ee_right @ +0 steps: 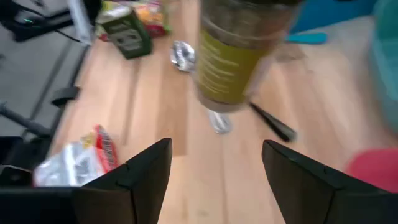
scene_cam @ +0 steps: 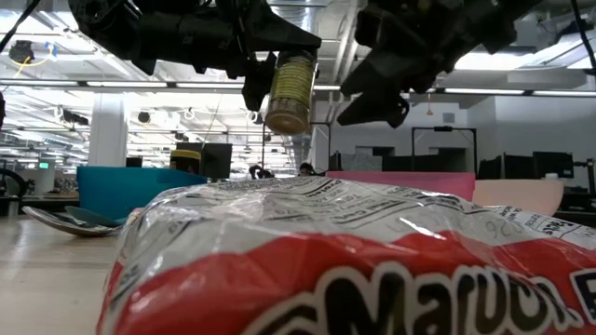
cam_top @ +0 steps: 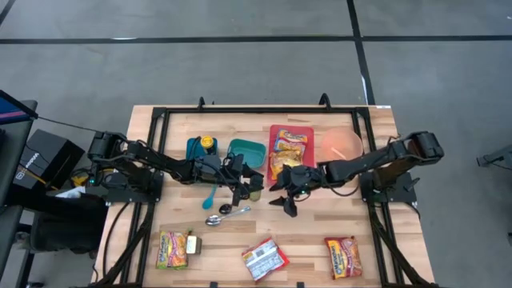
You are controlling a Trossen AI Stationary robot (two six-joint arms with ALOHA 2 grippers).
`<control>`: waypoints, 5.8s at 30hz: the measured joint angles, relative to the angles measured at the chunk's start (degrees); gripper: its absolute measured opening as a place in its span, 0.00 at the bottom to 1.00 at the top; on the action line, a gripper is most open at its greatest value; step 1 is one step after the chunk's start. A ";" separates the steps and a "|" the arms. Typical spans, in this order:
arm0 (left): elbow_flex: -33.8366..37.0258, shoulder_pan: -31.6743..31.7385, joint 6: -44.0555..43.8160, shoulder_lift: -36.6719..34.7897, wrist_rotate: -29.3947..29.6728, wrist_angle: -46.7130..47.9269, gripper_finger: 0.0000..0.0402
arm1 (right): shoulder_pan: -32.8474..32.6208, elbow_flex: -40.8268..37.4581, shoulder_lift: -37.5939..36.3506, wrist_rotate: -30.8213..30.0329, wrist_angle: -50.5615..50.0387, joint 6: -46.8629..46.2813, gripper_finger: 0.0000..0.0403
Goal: Pick & Place Food Item
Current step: Put the green seasoning bottle into the blue bin, then put the blue baby spoon into the green bin
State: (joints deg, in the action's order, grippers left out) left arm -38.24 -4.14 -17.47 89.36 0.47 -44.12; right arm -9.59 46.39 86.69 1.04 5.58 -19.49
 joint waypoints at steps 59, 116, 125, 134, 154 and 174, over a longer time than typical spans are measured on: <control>25.23 1.11 -0.96 -42.76 44.85 25.88 0.49 | -13.92 -0.02 -12.50 -54.07 -17.18 -2.58 0.61; 37.88 11.63 13.99 -32.61 23.31 2.37 0.51 | -13.90 0.00 -12.35 -54.25 -16.72 -3.04 0.61; 37.88 11.63 13.84 -32.61 23.41 1.57 0.56 | -13.90 0.00 -12.35 -54.25 -16.74 -3.04 0.61; 37.88 11.63 13.60 -32.63 20.03 -2.63 0.62 | -13.91 0.00 -12.35 -54.25 -16.74 -3.04 0.61; 37.90 11.58 13.53 -32.63 14.05 -26.15 0.71 | -13.90 0.00 -12.35 -54.22 -16.94 -3.06 0.61; 37.90 11.63 3.49 -32.63 14.08 -30.53 0.71 | -13.90 0.00 -12.35 -53.75 -18.09 -4.55 0.61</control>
State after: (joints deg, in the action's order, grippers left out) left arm -0.34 7.48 -13.99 56.73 14.55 -74.65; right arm -23.49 46.39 74.35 -52.71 -12.51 -24.03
